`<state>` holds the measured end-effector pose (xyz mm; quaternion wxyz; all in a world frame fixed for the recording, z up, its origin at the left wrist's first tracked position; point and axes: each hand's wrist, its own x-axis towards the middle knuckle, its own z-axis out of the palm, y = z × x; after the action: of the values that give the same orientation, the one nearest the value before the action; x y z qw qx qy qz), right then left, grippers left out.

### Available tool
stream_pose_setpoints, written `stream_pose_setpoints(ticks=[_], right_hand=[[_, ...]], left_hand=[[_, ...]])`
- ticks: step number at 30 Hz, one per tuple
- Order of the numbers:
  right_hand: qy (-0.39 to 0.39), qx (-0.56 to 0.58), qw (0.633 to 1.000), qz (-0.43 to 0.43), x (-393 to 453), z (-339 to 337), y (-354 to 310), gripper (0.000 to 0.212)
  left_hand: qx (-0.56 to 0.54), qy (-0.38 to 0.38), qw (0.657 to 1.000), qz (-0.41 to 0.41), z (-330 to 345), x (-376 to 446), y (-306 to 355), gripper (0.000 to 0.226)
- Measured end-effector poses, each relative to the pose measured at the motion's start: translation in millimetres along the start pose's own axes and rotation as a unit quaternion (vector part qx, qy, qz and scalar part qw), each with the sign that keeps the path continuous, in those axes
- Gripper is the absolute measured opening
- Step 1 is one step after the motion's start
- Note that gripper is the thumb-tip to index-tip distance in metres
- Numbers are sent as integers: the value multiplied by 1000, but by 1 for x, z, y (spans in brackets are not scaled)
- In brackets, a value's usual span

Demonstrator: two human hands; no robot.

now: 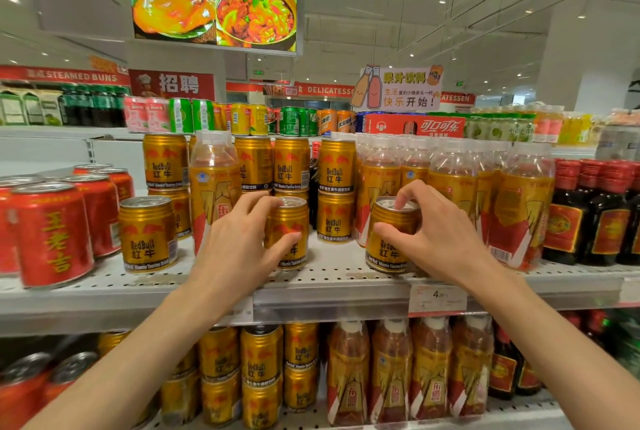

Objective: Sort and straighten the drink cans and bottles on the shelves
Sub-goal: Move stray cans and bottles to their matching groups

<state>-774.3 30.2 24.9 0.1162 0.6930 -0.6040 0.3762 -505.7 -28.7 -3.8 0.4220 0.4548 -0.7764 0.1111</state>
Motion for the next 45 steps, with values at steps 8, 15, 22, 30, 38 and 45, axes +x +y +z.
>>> stream_pose_setpoints(ticks=[8, 15, 22, 30, 38, 45], right_hand=[[-55, 90, 994, -27, 29, 31, -38, 37], [-78, 149, 986, 0, 27, 51, -35, 53], [-52, 128, 990, 26, 12, 61, -39, 59], [-11, 128, 991, 27, 8, 72, -50, 61], [-39, 168, 985, 25, -4, 68, -47, 71], [44, 160, 986, -2, 1, 53, -40, 34]], left_hand=[[-17, -23, 999, 30, -7, 2, -11, 59], [-57, -11, 998, 36, -2, -5, -18, 62], [-75, 17, 996, 37, 4, -11, -22, 63], [-74, 32, 997, 10, 6, -18, -23, 66], [-111, 35, 993, -11, 4, -28, -14, 61], [-170, 104, 977, -70, -20, -43, -28, 23]])
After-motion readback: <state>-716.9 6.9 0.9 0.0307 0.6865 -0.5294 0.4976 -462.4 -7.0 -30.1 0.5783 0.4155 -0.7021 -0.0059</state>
